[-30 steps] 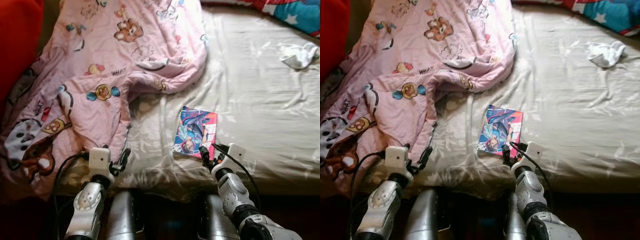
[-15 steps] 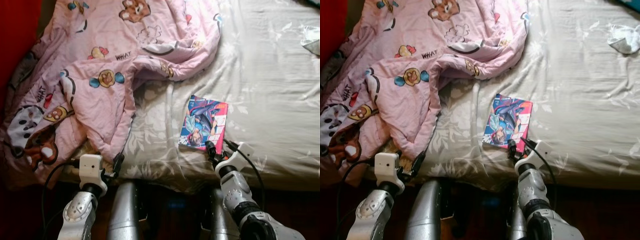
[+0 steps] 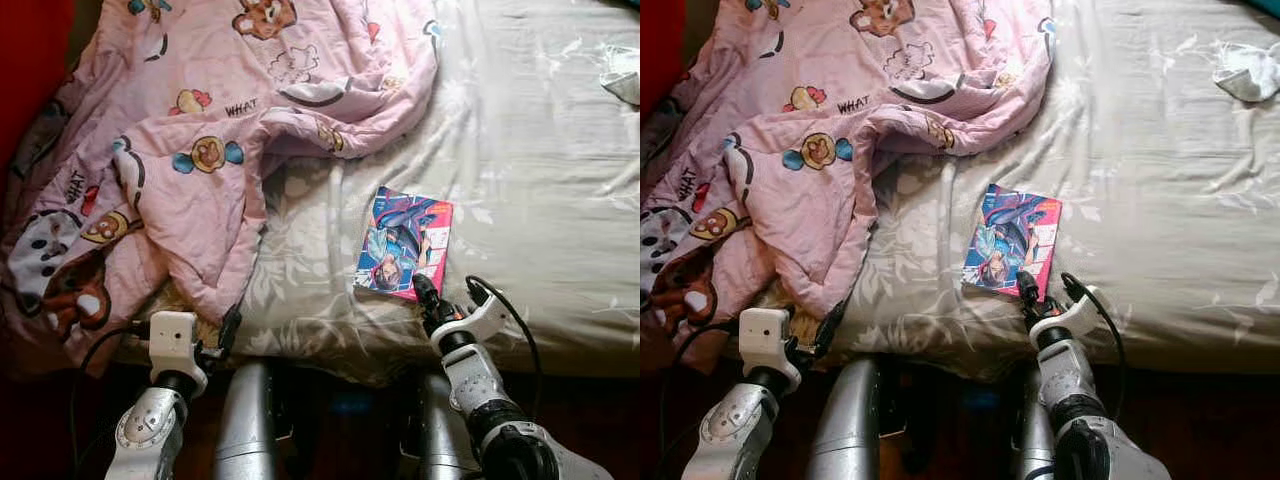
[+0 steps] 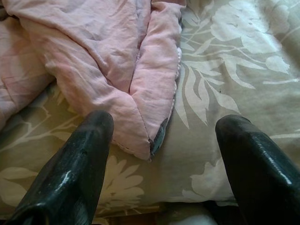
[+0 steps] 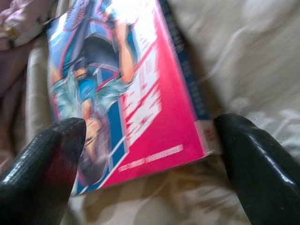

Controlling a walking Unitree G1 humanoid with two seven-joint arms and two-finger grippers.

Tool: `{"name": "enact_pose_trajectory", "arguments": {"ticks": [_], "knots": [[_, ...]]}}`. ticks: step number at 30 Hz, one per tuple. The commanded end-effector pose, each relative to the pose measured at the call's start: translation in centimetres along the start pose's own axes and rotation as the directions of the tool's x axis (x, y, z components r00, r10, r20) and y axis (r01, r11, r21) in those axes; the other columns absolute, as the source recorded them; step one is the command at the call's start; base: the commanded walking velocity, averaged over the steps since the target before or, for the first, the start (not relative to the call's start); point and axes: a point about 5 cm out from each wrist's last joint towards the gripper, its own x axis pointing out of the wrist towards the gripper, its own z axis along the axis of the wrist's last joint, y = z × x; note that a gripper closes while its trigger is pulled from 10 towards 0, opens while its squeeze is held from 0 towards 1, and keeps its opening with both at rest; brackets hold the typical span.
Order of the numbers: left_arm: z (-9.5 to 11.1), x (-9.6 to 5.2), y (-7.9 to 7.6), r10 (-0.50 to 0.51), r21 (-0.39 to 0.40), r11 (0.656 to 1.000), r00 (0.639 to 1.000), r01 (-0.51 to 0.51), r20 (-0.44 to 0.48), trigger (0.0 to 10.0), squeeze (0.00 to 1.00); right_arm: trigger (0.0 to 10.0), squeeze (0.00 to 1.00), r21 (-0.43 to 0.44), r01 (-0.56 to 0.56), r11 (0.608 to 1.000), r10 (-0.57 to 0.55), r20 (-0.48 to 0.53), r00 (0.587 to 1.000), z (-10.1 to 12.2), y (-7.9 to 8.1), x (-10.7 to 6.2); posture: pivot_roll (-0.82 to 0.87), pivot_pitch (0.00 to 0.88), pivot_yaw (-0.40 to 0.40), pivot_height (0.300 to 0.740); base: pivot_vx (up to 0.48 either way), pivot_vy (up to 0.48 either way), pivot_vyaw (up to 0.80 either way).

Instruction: Clean up the room

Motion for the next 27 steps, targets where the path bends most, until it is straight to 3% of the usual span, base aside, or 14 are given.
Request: {"name": "enact_pose_trajectory", "arguments": {"ticks": [1,4,6,7,8,9,27], "knots": [[-0.68,-0.76,0.66,0.022,0.007,1.0,0.999,-0.022,-0.04,10.0,0.0,10.0,0.0,0.033,-0.033,0.999,0.038,-0.166,0.985,-3.99,0.65,-0.5,0.17,0.405,0.099,0.6,0.0,0.0,0.0],[-0.69,-0.82,0.63,0.022,0.008,1.0,0.999,-0.022,-0.044,10.0,0.0,10.0,0.0,0.029,-0.043,0.999,0.048,-0.178,0.983,-4.24,0.76,-0.53,0.17,0.407,0.098,0.6,0.0,0.0,0.0],[-0.71,-0.9,0.63,0.023,0.01,1.0,0.999,-0.022,-0.047,10.0,0.0,4.8,0.0,0.025,-0.034,0.999,0.038,-0.176,0.984,-4.26,0.68,-0.56,0.17,0.407,0.098,0.6,0.0,0.0,0.0],[-0.72,-0.92,0.65,0.023,0.011,1.0,0.999,-0.023,-0.048,10.0,0.0,3.8,0.0,0.028,-0.023,0.999,0.028,-0.17,0.985,-4.19,0.59,-0.57,0.17,0.408,0.098,0.6,0.0,0.0,0.0],[-0.74,-0.95,0.68,0.024,0.012,1.0,0.999,-0.023,-0.049,10.0,0.0,1.3,0.0,0.032,-0.016,0.999,0.021,-0.162,0.987,-4.09,0.51,-0.57,0.17,0.408,0.098,0.6,0.0,0.0,0.0],[-0.76,-0.96,0.69,0.024,0.013,1.0,0.998,-0.024,-0.05,10.0,0.0,0.0,0.0,0.035,-0.01,0.999,0.015,-0.154,0.988,-3.98,0.44,-0.58,0.17,0.408,0.097,0.6,0.0,0.0,0.0],[-1.07,-0.88,0.63,0.024,0.027,0.999,0.998,-0.023,-0.062,10.0,0.0,0.0,0.0,0.044,0.003,0.999,0.001,-0.11,0.994,-3.4,0.33,-0.48,0.17,0.399,0.095,0.6,0.0,0.0,0.0]]}}
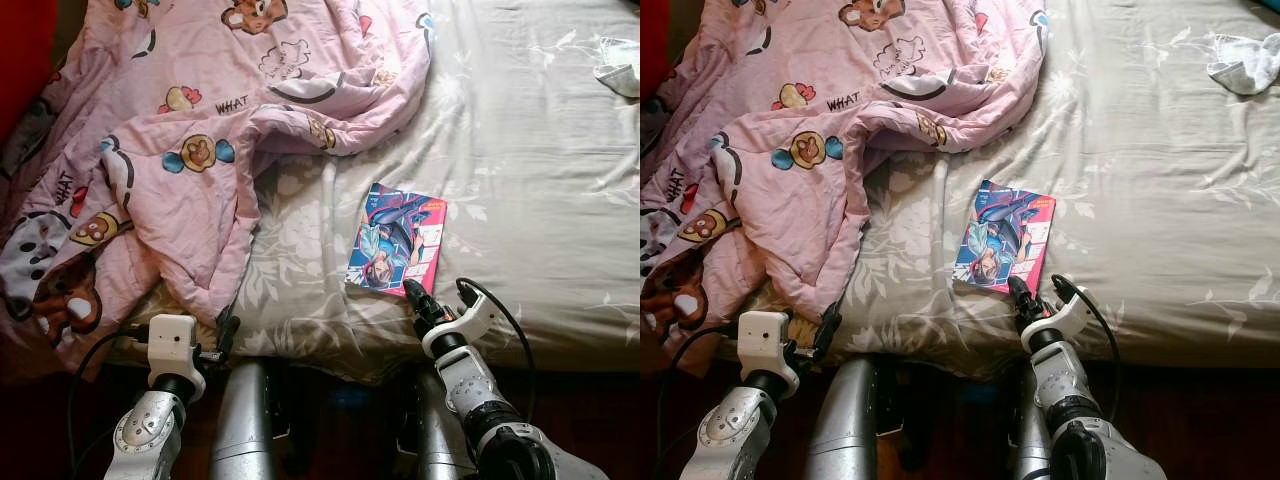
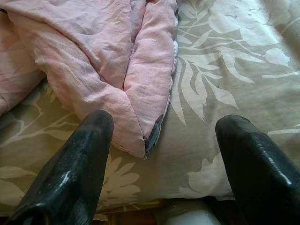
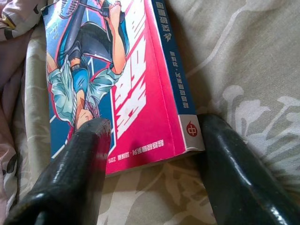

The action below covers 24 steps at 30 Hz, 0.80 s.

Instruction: Clean up the room

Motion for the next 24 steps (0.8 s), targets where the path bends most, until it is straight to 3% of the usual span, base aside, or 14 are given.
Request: {"name": "enact_pose_trajectory", "arguments": {"ticks": [1,18,24], "knots": [[-1.1,-0.6,0.6,0.019,0.017,1.0,0.998,-0.018,-0.052,10.0,0.0,0.0,0.0,0.037,0.015,0.999,-0.012,-0.092,0.996,-3.0,0.2,-0.4,0.17,0.399,0.095,0.6,0.0,0.0,0.0],[-0.9,0.1,0.6,0.02,0.016,1.0,0.999,-0.02,-0.042,10.0,0.0,0.0,0.0,0.064,0.001,0.998,0.002,-0.053,0.999,-2.5,0.8,0.0,0.16,0.36,0.092,0.6,0.0,0.0,0.0],[-1.0,1.7,0.4,0.027,0.01,1.0,0.999,-0.027,-0.032,10.0,0.0,0.0,0.0,-0.015,-0.016,1.0,0.016,-0.014,1.0,-0.9,1.5,0.8,0.12,0.298,0.074,0.6,0.0,0.0,0.0]]}}
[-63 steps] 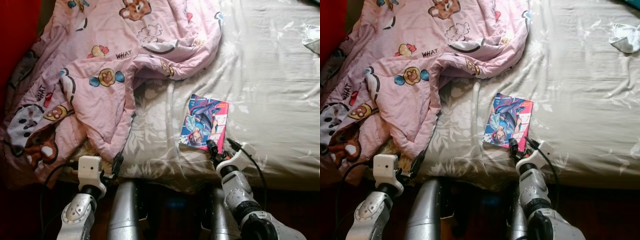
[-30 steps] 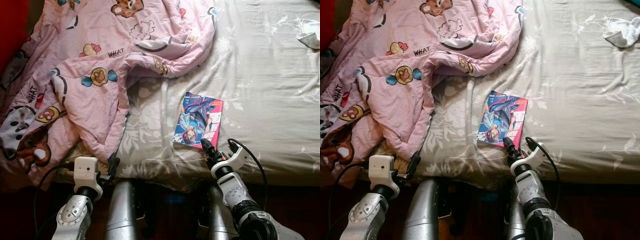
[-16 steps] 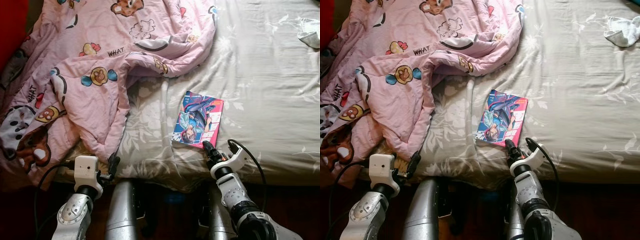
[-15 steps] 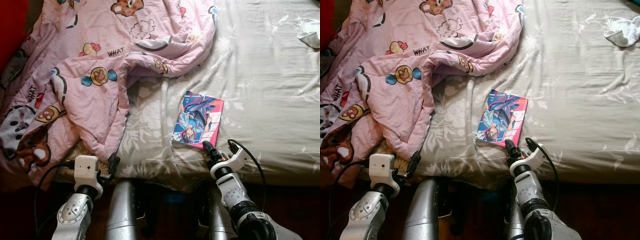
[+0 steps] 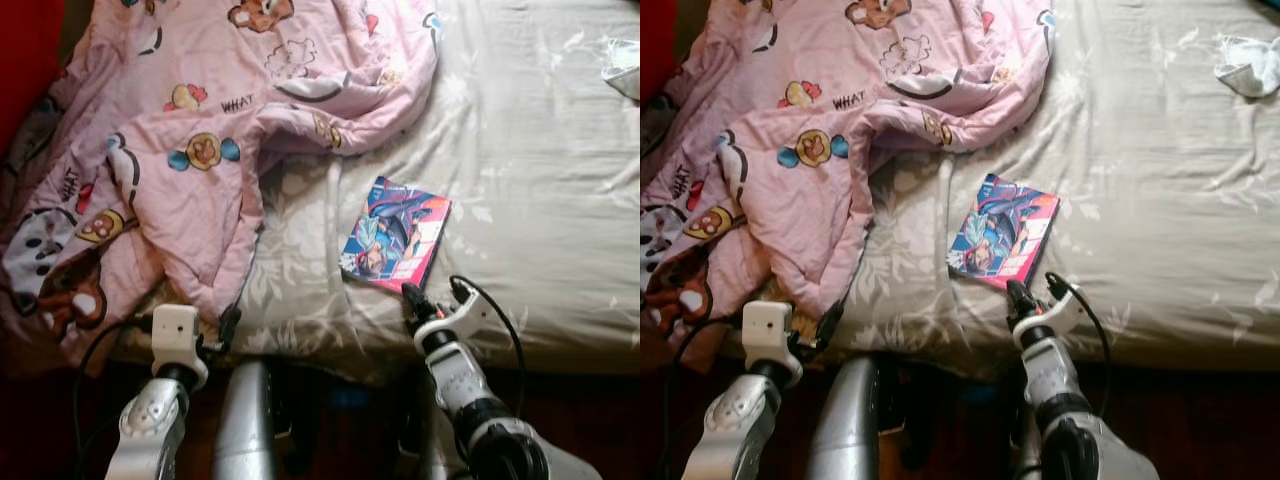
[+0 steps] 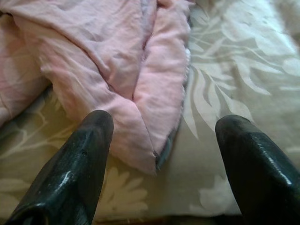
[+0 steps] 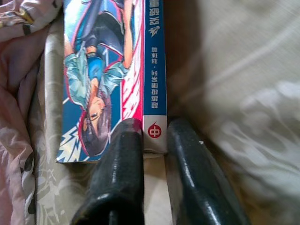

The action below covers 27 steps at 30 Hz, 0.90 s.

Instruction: Clean up the room

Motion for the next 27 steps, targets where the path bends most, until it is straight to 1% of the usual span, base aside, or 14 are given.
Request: {"name": "enact_pose_trajectory", "arguments": {"ticks": [1,4,5,8,11,12,13,14,16,17,18,19,21,27], "knots": [[-1.3,-0.6,0.5,0.025,0.012,1.0,0.999,-0.024,-0.047,10.0,0.0,0.0,0.0,-0.028,0.001,1.0,-0.002,-0.036,0.999,-0.7,0.1,0.0,0.12,0.295,0.073,0.6,0.0,0.0,0.0],[-1.5,0.1,0.2,0.031,0.003,1.0,0.998,-0.031,-0.047,10.0,0.0,0.0,0.0,-0.116,-0.018,0.993,0.016,-0.021,1.0,0.0,0.7,0.3,0.09,0.263,0.059,0.6,0.0,0.0,0.0],[-1.5,0.1,0.2,0.031,0.003,1.0,0.998,-0.031,-0.047,10.0,0.0,0.0,0.0,-0.116,-0.018,0.993,0.016,-0.021,1.0,0.0,0.7,0.3,0.09,0.263,0.059,0.6,0.0,0.0,0.0],[-1.6,0.9,-0.2,0.035,-0.009,0.999,0.998,-0.035,-0.043,10.0,0.0,0.0,0.0,-0.292,-0.031,0.956,0.034,0.003,0.999,1.1,1.4,0.7,0.06,0.228,0.044,0.6,0.0,0.0,0.0],[-1.7,1.3,-0.3,0.038,-0.015,0.999,0.999,-0.038,-0.036,10.0,0.0,0.0,0.0,-0.399,-0.028,0.917,0.056,0.06,0.997,2.2,1.9,0.9,0.05,0.213,0.038,0.6,0.0,0.0,0.0],[-1.8,1.5,-0.3,0.04,-0.017,0.999,0.999,-0.041,-0.035,10.0,0.0,3.6,0.0,-0.416,-0.023,0.909,0.063,0.081,0.995,2.6,2.0,0.8,0.04,0.194,0.027,0.6,0.0,0.0,0.0],[-1.8,1.7,-0.4,0.042,-0.018,0.999,0.999,-0.042,-0.035,10.0,0.0,3.6,0.0,-0.425,-0.021,0.905,0.067,0.094,0.993,2.8,2.0,0.8,0.04,0.194,0.027,0.6,0.0,0.0,0.0],[-1.9,1.8,-0.3,0.046,-0.022,0.999,0.998,-0.047,-0.035,10.0,0.0,10.0,0.0,-0.463,-0.001,0.886,0.064,0.122,0.99,3.3,1.9,0.7,0.03,0.186,0.021,0.6,0.0,0.0,0.0],[-2.0,1.9,-0.3,0.054,-0.027,0.998,0.998,-0.055,-0.036,10.0,0.0,10.0,0.0,-0.525,0.033,0.85,0.062,0.163,0.985,3.9,1.8,0.3,0.01,0.177,0.006,0.6,0.0,0.0,0.0],[-2.0,1.9,-0.3,0.054,-0.027,0.998,0.998,-0.055,-0.036,10.0,0.0,10.0,0.0,-0.525,0.033,0.85,0.062,0.163,0.985,3.9,1.8,0.3,0.01,0.177,0.006,0.6,0.0,0.0,0.0],[-2.2,2.0,-0.4,0.062,-0.033,0.997,0.997,-0.063,-0.037,10.0,0.0,10.0,0.0,-0.597,0.057,0.8,0.07,0.188,0.98,4.1,1.6,-0.3,0.0,0.17,0.0,0.6,0.0,0.0,0.0],[-2.3,2.0,-0.4,0.065,-0.036,0.997,0.997,-0.067,-0.036,10.0,0.0,10.0,0.0,-0.635,0.061,0.77,0.079,0.19,0.979,4.0,1.5,-0.6,-0.01,0.176,-0.007,0.6,0.0,0.0,0.0],[-2.6,2.0,-0.5,0.073,-0.043,0.996,0.997,-0.074,-0.035,10.0,0.0,10.0,0.0,-0.671,0.073,0.738,0.081,0.195,0.977,3.8,1.2,-1.4,-0.01,0.178,-0.013,0.6,0.0,0.0,0.0],[-3.0,1.9,-1.1,0.072,-0.054,0.996,0.997,-0.073,-0.034,10.0,0.0,10.0,0.0,-0.668,0.142,0.731,0.039,0.248,0.968,4.0,0.8,-2.5,-0.04,0.187,-0.023,0.6,0.0,0.0,0.0]]}}
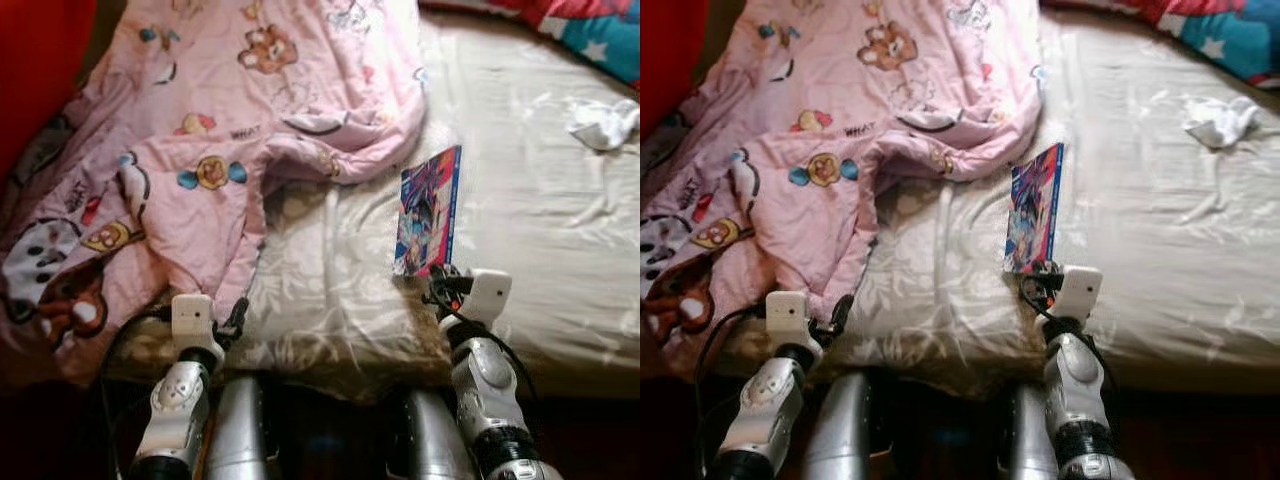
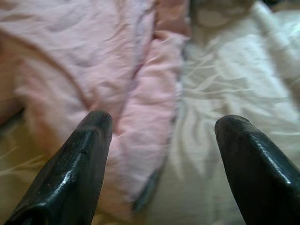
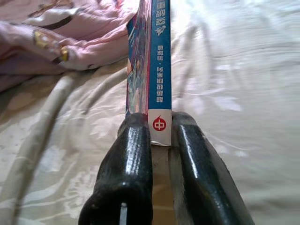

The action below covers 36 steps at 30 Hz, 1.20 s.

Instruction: Clean up the room

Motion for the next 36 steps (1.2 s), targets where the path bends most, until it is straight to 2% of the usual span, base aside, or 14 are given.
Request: {"name": "enact_pose_trajectory", "arguments": {"ticks": [1,3,5,13,24,32,36], "knots": [[-1.1,-0.6,0.1,0.011,0.005,1.0,0.999,-0.01,-0.035,10.0,0.0,10.0,0.0,-0.034,0.015,0.999,-0.014,0.027,1.0,0.7,-0.1,0.0,-0.04,0.187,-0.023,0.6,0.0,0.0,0.0],[-1.2,-0.6,-0.1,0.01,0.004,1.0,0.999,-0.01,-0.036,10.0,0.0,10.0,0.0,-0.054,0.04,0.998,-0.04,0.012,0.999,0.5,-0.4,-0.1,-0.04,0.185,-0.025,0.614,0.0,0.0,0.0],[-1.3,-0.5,-0.2,0.009,0.002,1.0,0.999,-0.009,-0.034,10.0,0.0,10.0,0.0,-0.036,0.05,0.998,-0.05,0.01,0.999,0.6,-0.5,-0.1,-0.04,0.185,-0.025,0.624,0.0,0.0,0.0],[-1.4,-0.3,0.1,0.023,-0.004,1.0,0.999,-0.023,-0.032,10.0,0.0,10.0,0.0,-0.056,0.047,0.997,-0.048,-0.007,0.999,0.9,-0.2,0.3,-0.04,0.183,-0.032,0.674,0.0,0.0,0.0],[-2.4,-0.4,0.7,0.033,0.014,0.999,0.996,-0.032,-0.084,10.0,0.0,10.0,0.0,-0.058,0.05,0.997,-0.052,-0.036,0.998,0.3,-0.2,0.0,-0.05,0.184,-0.025,0.739,0.0,0.0,0.0],[-2.6,-0.4,0.9,0.038,0.028,0.999,0.996,-0.036,-0.085,10.0,0.0,10.0,0.0,-0.04,0.082,0.996,-0.084,-0.038,0.996,0.3,-0.6,-0.2,-0.05,0.191,-0.027,0.74,0.0,0.0,0.0],[-2.6,-0.4,0.8,0.035,0.029,0.999,0.996,-0.033,-0.08,10.0,0.0,10.0,0.0,-0.04,0.091,0.995,-0.093,-0.042,0.995,0.2,-0.7,-0.2,-0.05,0.192,-0.028,0.74,0.0,-0.339,0.0]]}}
